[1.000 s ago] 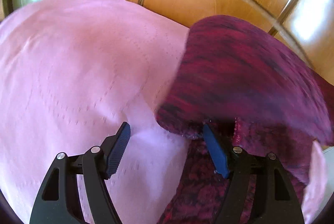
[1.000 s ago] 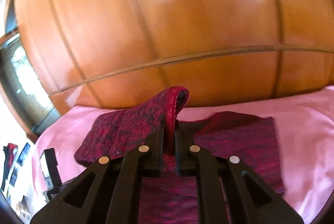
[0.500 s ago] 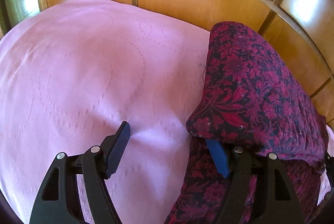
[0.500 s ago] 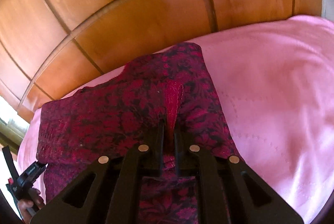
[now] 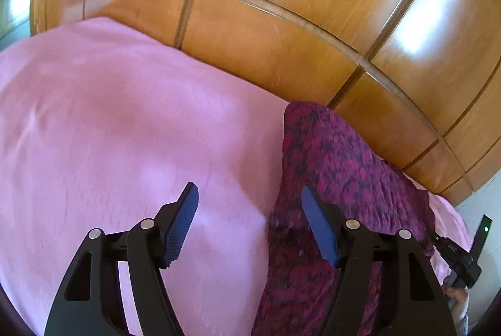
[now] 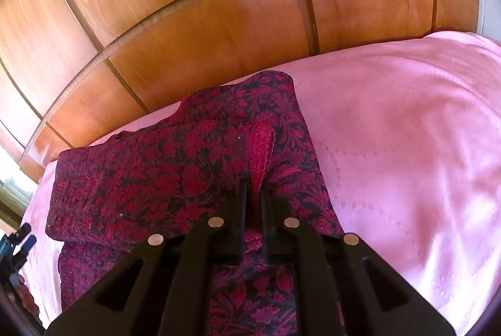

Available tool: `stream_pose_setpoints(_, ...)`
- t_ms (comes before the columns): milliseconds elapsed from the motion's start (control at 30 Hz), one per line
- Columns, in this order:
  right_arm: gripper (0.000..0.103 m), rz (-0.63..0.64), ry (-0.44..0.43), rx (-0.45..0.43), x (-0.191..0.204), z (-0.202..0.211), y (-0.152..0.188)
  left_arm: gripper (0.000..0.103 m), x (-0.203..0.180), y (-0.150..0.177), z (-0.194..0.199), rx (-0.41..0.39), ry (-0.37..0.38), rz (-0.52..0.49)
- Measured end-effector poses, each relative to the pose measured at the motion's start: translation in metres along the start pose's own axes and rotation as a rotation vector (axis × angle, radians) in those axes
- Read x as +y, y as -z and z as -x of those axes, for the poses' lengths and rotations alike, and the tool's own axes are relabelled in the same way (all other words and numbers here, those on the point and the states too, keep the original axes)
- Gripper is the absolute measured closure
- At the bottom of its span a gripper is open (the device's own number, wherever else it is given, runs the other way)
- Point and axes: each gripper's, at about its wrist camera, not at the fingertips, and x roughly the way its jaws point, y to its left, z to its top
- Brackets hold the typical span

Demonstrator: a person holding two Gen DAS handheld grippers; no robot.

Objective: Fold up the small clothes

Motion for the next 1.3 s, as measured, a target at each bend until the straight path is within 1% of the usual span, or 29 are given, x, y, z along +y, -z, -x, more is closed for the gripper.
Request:
stream_pose_setpoints(33, 0.096, -0.001, 0.0, 0.0, 0.001, -0.001, -0.001, 0.036, -0.003, -0.004, -0.006, 0.018, 0.011, 0.004)
stream_pose_setpoints(100, 0.096, 0.009, -0.004, -0.004, 0.001, -0.002, 0.001, 0.035, 0.003, -0.015, -0.022, 0.06, 0.07, 0.054)
stream_pose_setpoints(133, 0.096, 0.012, -0.004, -0.005, 0.004, -0.005, 0.0, 0.03, 0.004, -0.023, -0.031, 0.089, 0.115, 0.08)
stream_pose_setpoints(200, 0.096, 0.017, -0.012, -0.005, 0.001, -0.005, 0.002, 0.026, 0.008, -0.034, -0.052, 0.151, 0.197, 0.16)
stream_pose_setpoints(367, 0.095, 0.025, -0.013, -0.007, 0.002, -0.007, 0.003, 0.025, 0.017, -0.058, -0.095, 0.216, 0.283, 0.258)
stream_pose_setpoints(400, 0.095, 0.028, -0.014, -0.008, 0.002, -0.008, 0.003, 0.025, 0.018, -0.06, -0.1, 0.229, 0.304, 0.268)
stream_pose_setpoints(467, 0.095, 0.027, -0.02, -0.01, 0.0, -0.009, 0.004, 0.025, 0.02, -0.067, -0.114, 0.251, 0.32, 0.294)
stream_pose_setpoints(533, 0.095, 0.024, -0.027, -0.011, -0.001, -0.008, 0.004, 0.027, 0.016, -0.071, -0.129, 0.281, 0.372, 0.308)
stream_pose_setpoints(567, 0.094, 0.026, -0.029, -0.011, -0.001, -0.008, 0.004, 0.032, 0.012, -0.07, -0.133, 0.298, 0.392, 0.309)
stream_pose_setpoints(600, 0.094, 0.03, -0.03, -0.013, -0.002, -0.007, 0.004, 0.053, 0.005, -0.07, -0.137, 0.303, 0.401, 0.291)
stream_pose_setpoints(633, 0.094, 0.035, -0.029, -0.016, -0.001, -0.006, 0.004, 0.071, -0.001, -0.071, -0.136, 0.291, 0.391, 0.259)
stream_pose_setpoints(667, 0.094, 0.047, -0.022, -0.023, 0.0, -0.004, 0.004, 0.073, -0.007, -0.069, -0.132, 0.269, 0.368, 0.23)
stream_pose_setpoints(700, 0.094, 0.064, -0.004, -0.037, 0.003, 0.0, 0.005, 0.079, -0.014, -0.067, -0.125, 0.224, 0.328, 0.177)
stream_pose_setpoints(733, 0.095, 0.093, 0.024, -0.058, 0.007, 0.005, 0.005, 0.079, -0.02, -0.063, -0.119, 0.195, 0.284, 0.128)
stream_pose_setpoints(767, 0.096, 0.144, 0.075, -0.086, 0.013, 0.011, 0.008, 0.079, -0.031, -0.055, -0.115, 0.165, 0.192, 0.042)
stream_pose_setpoints(800, 0.096, 0.173, 0.108, -0.092, 0.017, 0.011, 0.009, 0.079, -0.037, -0.049, -0.115, 0.156, 0.137, -0.008)
stream_pose_setpoints(833, 0.096, 0.212, 0.16, -0.08, 0.021, 0.007, 0.012, 0.079, -0.043, -0.043, -0.118, 0.147, 0.083, -0.052)
stream_pose_setpoints(867, 0.096, 0.227, 0.181, -0.065, 0.023, 0.001, 0.014, 0.077, -0.048, -0.037, -0.122, 0.141, 0.041, -0.081)
stream_pose_setpoints(933, 0.097, 0.26, 0.228, -0.062, 0.027, -0.008, 0.017, 0.068, -0.057, -0.029, -0.13, 0.124, -0.039, -0.137)
stream_pose_setpoints(967, 0.097, 0.263, 0.24, -0.06, 0.029, -0.01, 0.017, 0.065, -0.06, -0.029, -0.131, 0.117, -0.07, -0.149)
stream_pose_setpoints(1033, 0.097, 0.246, 0.246, -0.057, 0.029, -0.013, 0.016, 0.052, -0.059, -0.031, -0.128, 0.118, -0.103, -0.142)
stream_pose_setpoints(1100, 0.096, 0.227, 0.23, -0.047, 0.025, -0.011, 0.015, 0.049, -0.057, -0.032, -0.111, 0.081, -0.133, -0.122)
stream_pose_setpoints(1167, 0.094, 0.211, 0.21, -0.046, 0.023, -0.007, 0.013, 0.049, -0.061, -0.03, -0.087, 0.013, -0.158, -0.141)
stream_pose_setpoints(1200, 0.089, 0.205, 0.206, -0.044, 0.022, -0.005, 0.011, 0.049, -0.063, -0.025, -0.071, -0.026, -0.152, -0.158)
stream_pose_setpoints(1233, 0.083, 0.197, 0.208, -0.044, 0.021, -0.002, 0.01, 0.049, -0.066, -0.019, -0.057, -0.052, -0.125, -0.175)
stream_pose_setpoints(1300, 0.051, 0.162, 0.211, -0.067, 0.019, 0.011, 0.008, 0.049, -0.07, -0.001, -0.036, -0.071, -0.085, -0.225)
